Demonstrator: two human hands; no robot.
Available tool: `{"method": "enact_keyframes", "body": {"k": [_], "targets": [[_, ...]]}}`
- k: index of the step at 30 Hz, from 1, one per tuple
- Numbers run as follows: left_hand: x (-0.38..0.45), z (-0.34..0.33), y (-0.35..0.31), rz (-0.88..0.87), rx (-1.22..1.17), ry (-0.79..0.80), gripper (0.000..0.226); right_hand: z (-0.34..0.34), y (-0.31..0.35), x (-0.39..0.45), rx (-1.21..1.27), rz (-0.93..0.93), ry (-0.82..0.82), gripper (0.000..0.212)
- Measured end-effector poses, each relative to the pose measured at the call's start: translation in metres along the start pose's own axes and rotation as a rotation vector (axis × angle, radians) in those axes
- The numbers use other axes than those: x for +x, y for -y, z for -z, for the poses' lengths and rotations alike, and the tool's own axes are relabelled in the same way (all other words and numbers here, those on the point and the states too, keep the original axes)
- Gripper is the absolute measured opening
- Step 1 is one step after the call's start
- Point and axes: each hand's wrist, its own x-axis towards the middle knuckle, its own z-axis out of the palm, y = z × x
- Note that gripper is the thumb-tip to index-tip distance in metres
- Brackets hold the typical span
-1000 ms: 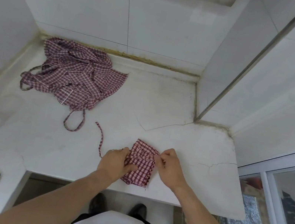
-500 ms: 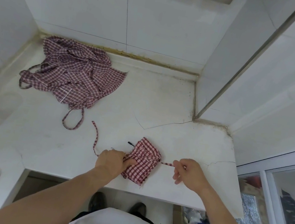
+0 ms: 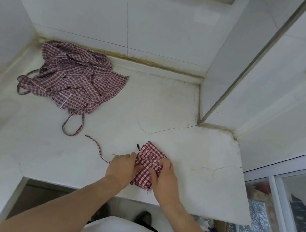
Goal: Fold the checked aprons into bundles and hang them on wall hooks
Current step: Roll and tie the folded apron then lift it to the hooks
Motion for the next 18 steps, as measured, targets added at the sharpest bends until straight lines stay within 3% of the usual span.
{"method": "enact_keyframes", "body": {"k": [4,8,11,15,18], "targets": [[-0.003,-0.001,0.004,0.022,-0.048,0.016,0.040,0.000,-0.001,0.001,0.073,0.008,-0.078,0.004],[0.001,0.004,0.015,0.120,-0.021,0.119,0.051,0.026,-0.023,0.008,0.015,0.112,0.022,0.012],[0.001,0.006,0.016,0.174,-0.035,0.167,0.060,0.045,-0.039,0.012,0.034,0.031,0.046,0.013],[0.000,0.003,0.012,0.130,-0.343,0.169,0.059,0.040,-0.034,0.016,0.057,-0.037,-0.066,0.012],[-0.002,0.014,0.008,0.154,-0.663,0.013,0.056,0.035,-0.028,0.017,0.060,-0.055,-0.098,0.014]]}}
